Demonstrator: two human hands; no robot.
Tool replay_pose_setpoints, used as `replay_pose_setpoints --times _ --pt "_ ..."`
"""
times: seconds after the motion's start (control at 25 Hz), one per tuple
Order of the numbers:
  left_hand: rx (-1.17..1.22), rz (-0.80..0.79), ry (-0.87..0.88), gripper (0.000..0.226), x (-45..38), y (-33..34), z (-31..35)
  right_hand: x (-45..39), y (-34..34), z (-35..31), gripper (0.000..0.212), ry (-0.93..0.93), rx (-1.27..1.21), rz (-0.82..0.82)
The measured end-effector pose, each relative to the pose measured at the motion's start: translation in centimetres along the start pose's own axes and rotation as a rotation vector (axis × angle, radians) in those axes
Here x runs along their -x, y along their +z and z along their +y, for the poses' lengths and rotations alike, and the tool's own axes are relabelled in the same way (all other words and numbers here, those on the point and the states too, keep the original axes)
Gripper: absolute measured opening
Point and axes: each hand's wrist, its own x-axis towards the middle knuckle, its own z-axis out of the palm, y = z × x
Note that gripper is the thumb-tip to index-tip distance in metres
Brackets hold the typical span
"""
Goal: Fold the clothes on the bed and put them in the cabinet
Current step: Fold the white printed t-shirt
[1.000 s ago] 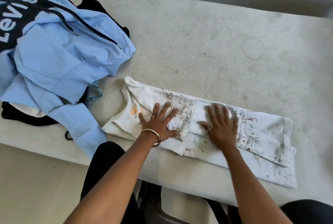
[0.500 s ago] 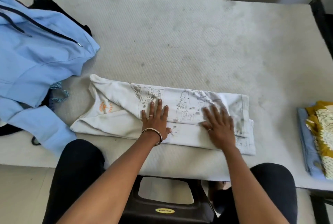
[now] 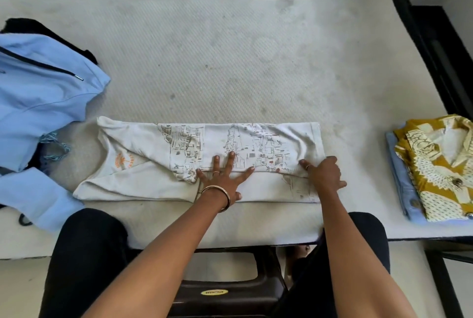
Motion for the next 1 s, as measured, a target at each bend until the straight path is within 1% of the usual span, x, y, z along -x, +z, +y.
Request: replay_pose_setpoints --times 0.08,0.12,0.2,0.28,0.32,0.36,0.4,0.44,0.48,0.52,0.56,0.6,0.64,0.68,0.72,0.76,0.84,0.92,0.96,1.0 --pt "-0.013 -0.012 0.012 0.086 -0.1 -0.2 -0.1 -0.7 -0.7 -0.4 0.051 -0.025 -0.139 -0.101" --pt "-0.01 -0.024 0.013 0.086 -0.2 -0.3 0.0 -0.8 -0.9 -0.6 0.048 -0.046 -0.145 -0.125" --pt "-0.021 -0.027 0.028 0.086 -0.3 -0.4 -0.1 -0.3 -1.2 -1.4 0.048 -0.08 -0.106 -0.133" --pt "-0.01 0.034 0.081 0.078 -0.7 -0.7 -0.9 1.8 -1.5 -2.9 0.047 -0.12 -0.134 -0.108" --pt "0.087 0.108 0.114 0.07 -0.8 -1.0 -1.4 3.1 -1.4 -3.8 0.046 -0.154 -0.134 -0.075" --pt "0.273 0.212 0.127 0.06 -0.9 -1.2 -2.0 4.9 -1.2 -5.0 0.045 -0.205 -0.102 -0.017" --pt "0.524 0.332 0.089 0.047 -0.8 -1.4 -2.7 7.0 -0.5 -6.3 0.044 -0.278 -0.053 0.052" --pt "0.766 0.45 -0.014 0.035 -0.7 -1.5 -3.5 9.3 0.4 -7.7 0.044 -0.371 0.006 0.1" --pt "0.973 0.547 -0.136 0.025 -0.4 -1.7 -4.2 11.3 2.1 -8.7 0.047 -0.481 0.062 0.109" --pt "1.157 0.591 -0.247 0.02 -0.2 -1.8 -5.1 13.4 3.8 -9.7 0.052 -0.588 0.111 0.052" --pt "1.322 0.576 -0.336 0.018 -0.1 -1.7 -5.9 15.1 5.6 -10.1 0.06 -0.671 0.169 -0.062" --pt "1.467 0.508 -0.39 0.02 0.0 -1.7 -6.4 16.3 7.3 -10.2 0.068 -0.726 0.246 -0.187" --pt "1.557 0.413 -0.41 0.022 0.1 -1.5 -6.9 16.9 8.6 -10.0 0.073 -0.758 0.314 -0.267" --pt "1.556 0.338 -0.403 0.024 0.0 -1.2 -7.0 17.2 9.2 -9.7 0.073 -0.753 0.323 -0.292" --pt "1.506 0.302 -0.389 0.026 0.1 -0.9 -6.9 16.9 9.2 -9.3 0.068 -0.711 0.249 -0.271" --pt "1.441 0.29 -0.382 0.03 0.0 -0.6 -6.4 16.1 8.9 -8.8 0.059 -0.648 0.124 -0.208" --pt "1.273 0.31 -0.387 0.045 -0.3 -0.5 -5.0 13.8 7.8 -7.3 0.039 -0.497 -0.109 -0.022" --pt "1.061 0.323 -0.414 0.055 -0.7 -0.9 -3.1 11.0 6.6 -5.6 0.031 -0.386 -0.241 0.089" --pt "0.995 0.31 -0.442 0.06 -0.9 -0.9 -2.3 9.8 6.2 -4.8 0.03 -0.353 -0.274 0.093" --pt "0.981 0.292 -0.471 0.061 -1.0 -1.1 -1.6 8.9 5.9 -4.1 0.031 -0.339 -0.301 0.067"
